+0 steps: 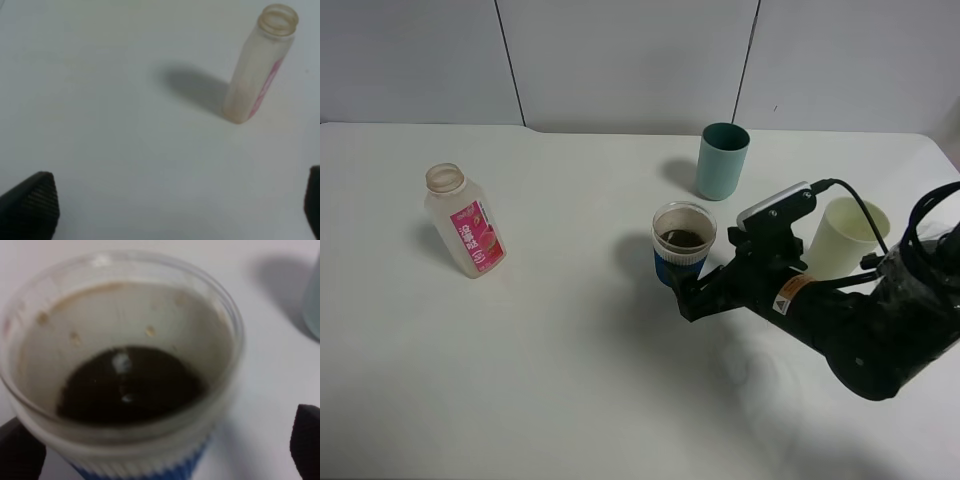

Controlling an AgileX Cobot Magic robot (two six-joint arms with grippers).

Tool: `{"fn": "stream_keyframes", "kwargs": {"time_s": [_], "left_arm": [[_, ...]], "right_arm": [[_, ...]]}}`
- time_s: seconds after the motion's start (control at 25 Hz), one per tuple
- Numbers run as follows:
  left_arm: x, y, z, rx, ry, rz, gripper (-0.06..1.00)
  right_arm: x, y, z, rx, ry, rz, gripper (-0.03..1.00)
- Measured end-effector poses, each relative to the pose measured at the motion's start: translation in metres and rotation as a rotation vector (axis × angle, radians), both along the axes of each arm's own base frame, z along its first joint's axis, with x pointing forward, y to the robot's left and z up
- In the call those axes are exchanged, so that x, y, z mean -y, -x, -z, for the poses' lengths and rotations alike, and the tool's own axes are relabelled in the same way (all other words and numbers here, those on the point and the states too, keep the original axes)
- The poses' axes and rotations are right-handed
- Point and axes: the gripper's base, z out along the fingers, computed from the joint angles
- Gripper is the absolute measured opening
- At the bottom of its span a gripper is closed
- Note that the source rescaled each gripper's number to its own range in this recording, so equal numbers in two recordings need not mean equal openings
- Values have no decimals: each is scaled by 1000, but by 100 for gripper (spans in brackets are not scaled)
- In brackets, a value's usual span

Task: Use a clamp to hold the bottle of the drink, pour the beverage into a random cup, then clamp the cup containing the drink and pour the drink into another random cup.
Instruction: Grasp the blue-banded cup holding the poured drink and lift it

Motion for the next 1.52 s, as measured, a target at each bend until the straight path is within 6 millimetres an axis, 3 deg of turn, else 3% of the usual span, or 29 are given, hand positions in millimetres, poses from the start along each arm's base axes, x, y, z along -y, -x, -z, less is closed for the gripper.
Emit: {"fn": "stream_keyframes", "kwargs": {"time_s": [0.32,0.68,1.36,1.44,1.52], "left_arm": [[0,0,0,0,0,0,100],[0,0,0,0,0,0,100],[0,0,0,0,0,0,100],[0,0,0,0,0,0,100],[0,0,0,0,0,0,100]], "right_arm": [[-8,-6,-3,55,32,-50,100],[-6,0,26,-25,112,-91,100],[-19,-14,21,40,94,-109,93],[-19,-14,21,40,94,-109,88],[-19,-14,21,40,94,-109,72]]}}
